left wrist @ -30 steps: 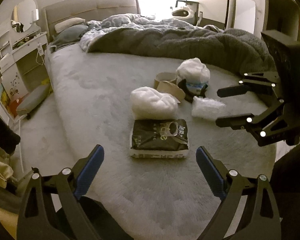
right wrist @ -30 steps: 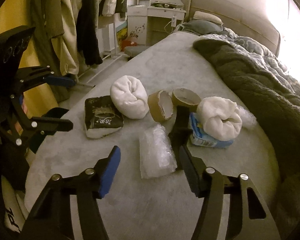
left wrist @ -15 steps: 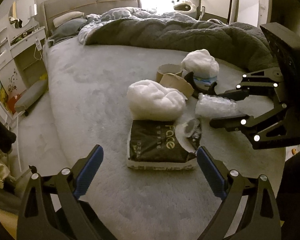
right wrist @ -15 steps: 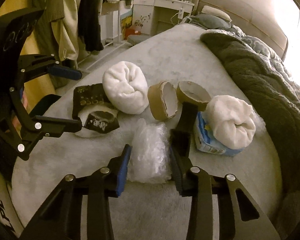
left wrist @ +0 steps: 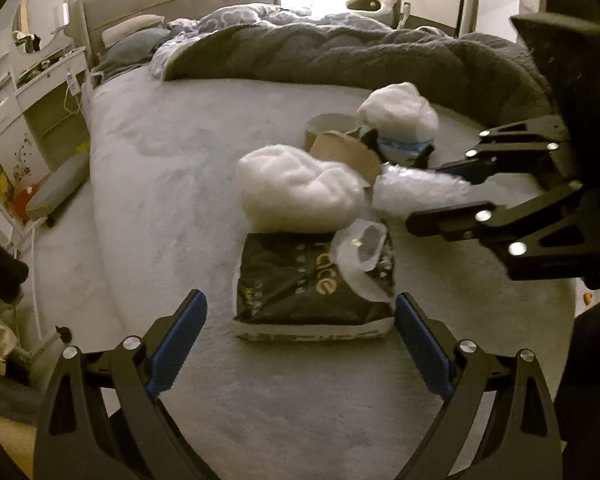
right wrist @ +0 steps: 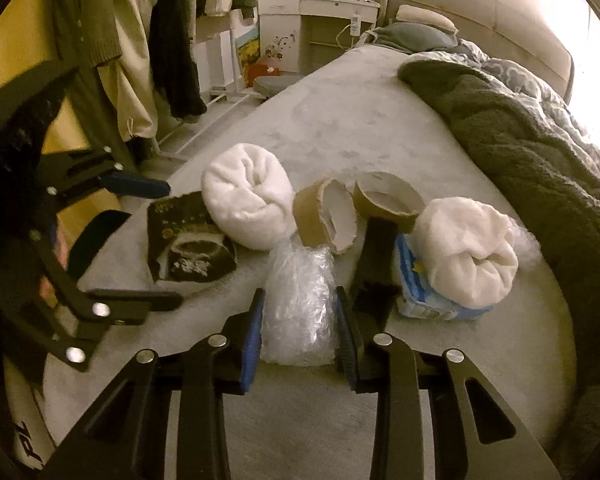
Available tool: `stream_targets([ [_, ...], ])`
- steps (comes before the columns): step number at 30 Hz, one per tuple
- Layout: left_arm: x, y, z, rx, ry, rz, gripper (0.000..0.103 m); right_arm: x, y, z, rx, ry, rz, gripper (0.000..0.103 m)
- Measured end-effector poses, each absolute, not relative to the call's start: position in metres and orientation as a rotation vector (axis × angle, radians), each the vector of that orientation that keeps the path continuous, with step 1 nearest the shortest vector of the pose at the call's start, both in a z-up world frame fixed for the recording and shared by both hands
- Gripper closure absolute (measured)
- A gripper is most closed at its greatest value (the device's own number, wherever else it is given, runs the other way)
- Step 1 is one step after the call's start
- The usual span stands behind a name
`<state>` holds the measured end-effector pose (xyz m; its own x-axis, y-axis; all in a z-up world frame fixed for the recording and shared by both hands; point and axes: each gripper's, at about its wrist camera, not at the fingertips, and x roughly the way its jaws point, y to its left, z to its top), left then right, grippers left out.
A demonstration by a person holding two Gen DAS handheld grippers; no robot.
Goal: Collect trash
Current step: 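Move the left tool to the black snack bag while the right tool approaches the clear plastic bag, then close the left gripper on the black snack bag while the right gripper grasps the clear plastic bag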
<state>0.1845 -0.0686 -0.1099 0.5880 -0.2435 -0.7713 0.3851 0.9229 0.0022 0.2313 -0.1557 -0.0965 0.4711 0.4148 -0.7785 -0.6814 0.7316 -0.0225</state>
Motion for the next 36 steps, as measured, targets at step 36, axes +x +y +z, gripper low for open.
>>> stream_targets([
  [36, 0.128, 0.03, -0.078, 0.042, 0.838, -0.171, 0.029, 0.178, -0.101, -0.044, -0.065, 0.727, 0.64, 0.07],
])
